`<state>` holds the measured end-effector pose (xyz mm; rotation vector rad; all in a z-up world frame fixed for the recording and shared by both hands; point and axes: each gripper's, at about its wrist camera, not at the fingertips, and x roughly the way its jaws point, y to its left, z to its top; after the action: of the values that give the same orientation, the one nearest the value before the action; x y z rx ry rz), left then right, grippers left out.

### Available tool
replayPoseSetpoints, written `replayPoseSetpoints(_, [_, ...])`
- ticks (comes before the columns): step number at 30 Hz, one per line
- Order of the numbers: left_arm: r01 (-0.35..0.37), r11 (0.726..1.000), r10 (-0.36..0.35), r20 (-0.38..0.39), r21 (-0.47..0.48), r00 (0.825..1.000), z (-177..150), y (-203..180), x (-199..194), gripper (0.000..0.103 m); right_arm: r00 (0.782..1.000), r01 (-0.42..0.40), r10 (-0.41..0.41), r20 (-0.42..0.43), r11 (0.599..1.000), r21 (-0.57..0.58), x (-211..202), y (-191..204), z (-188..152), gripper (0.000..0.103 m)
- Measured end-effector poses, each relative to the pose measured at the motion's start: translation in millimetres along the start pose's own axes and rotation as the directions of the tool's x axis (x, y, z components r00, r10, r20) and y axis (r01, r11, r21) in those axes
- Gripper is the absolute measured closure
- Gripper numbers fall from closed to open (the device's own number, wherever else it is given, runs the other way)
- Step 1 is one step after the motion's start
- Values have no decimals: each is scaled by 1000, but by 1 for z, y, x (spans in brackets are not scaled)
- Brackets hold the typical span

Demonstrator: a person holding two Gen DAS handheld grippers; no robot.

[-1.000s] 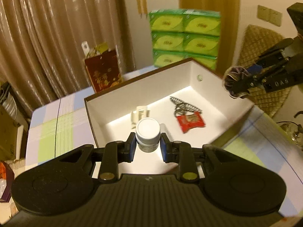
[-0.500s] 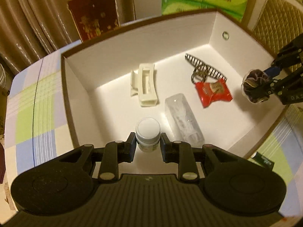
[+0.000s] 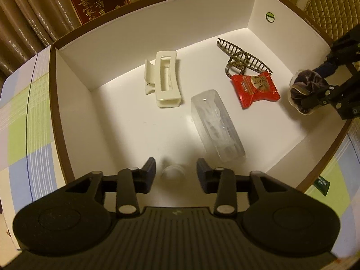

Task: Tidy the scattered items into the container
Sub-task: 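Open the right tool dropping the scrunchie while the left tool releases the bottle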

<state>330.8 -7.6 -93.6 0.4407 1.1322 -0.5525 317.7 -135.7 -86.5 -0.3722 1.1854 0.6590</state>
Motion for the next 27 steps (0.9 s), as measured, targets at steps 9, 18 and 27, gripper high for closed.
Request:
replayPoseSetpoints(9, [10, 1000, -10, 24, -22, 1000, 1, 0, -8, 52, 999, -32, 32, 37, 999, 3, -8, 8, 2, 28])
replayPoseSetpoints(18, [7, 999, -4, 50, -51, 999, 3, -5, -22, 35, 995, -29, 23, 96, 998, 62, -21, -3, -5, 21])
replayPoseSetpoints(27, [-30, 997, 36, 89, -64, 995, 0, -8, -43, 19, 980, -14, -10, 197, 993, 116, -46, -4, -22, 15])
